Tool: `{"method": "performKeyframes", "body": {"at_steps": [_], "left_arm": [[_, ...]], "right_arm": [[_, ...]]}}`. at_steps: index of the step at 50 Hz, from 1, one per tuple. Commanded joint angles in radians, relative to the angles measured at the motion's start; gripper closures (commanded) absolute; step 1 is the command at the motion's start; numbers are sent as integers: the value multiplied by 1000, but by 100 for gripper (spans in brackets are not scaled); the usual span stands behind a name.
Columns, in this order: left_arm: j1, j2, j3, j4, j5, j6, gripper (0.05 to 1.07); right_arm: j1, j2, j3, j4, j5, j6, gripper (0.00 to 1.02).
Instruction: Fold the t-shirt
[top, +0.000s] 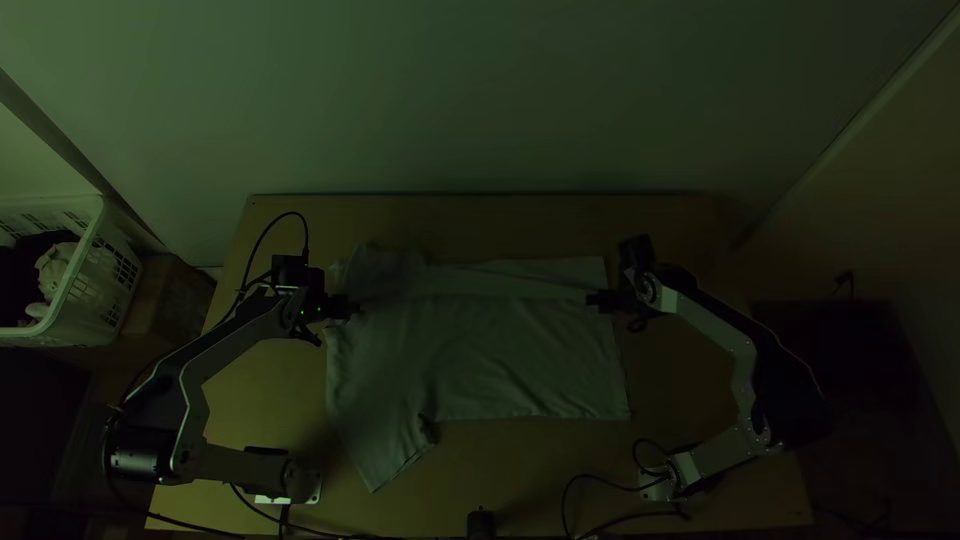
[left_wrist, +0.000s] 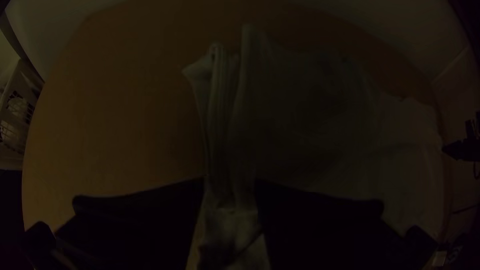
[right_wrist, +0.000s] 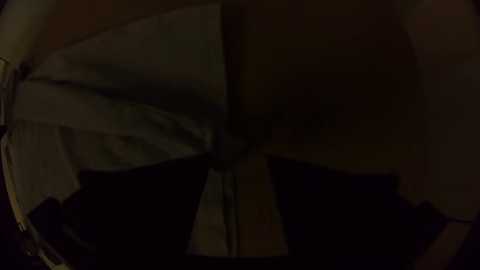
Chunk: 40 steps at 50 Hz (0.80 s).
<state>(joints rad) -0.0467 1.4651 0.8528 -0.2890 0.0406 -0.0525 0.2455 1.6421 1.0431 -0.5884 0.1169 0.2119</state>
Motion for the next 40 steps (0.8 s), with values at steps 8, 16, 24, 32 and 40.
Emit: {"method": "performKeyframes", "body": {"at_steps": [8, 16, 24, 32, 40], "left_arm": [[2, -157, 6, -49, -4, -4, 9], [-25, -287, 19, -167, -2, 2, 9], [-33, -387, 46, -332, -2, -1, 9], [-36, -413, 91, -572, 50, -58, 9], [-94, -476, 88, -820, 51, -155, 9]], "right_arm": [[-6, -268, -78, -28, 10, -9, 3], [-8, -418, -103, -77, 12, -25, 3], [-38, -505, -106, -149, 20, -32, 4], [-31, -585, -121, -228, 20, -51, 4], [-11, -656, -147, -307, 18, 11, 4]]}}
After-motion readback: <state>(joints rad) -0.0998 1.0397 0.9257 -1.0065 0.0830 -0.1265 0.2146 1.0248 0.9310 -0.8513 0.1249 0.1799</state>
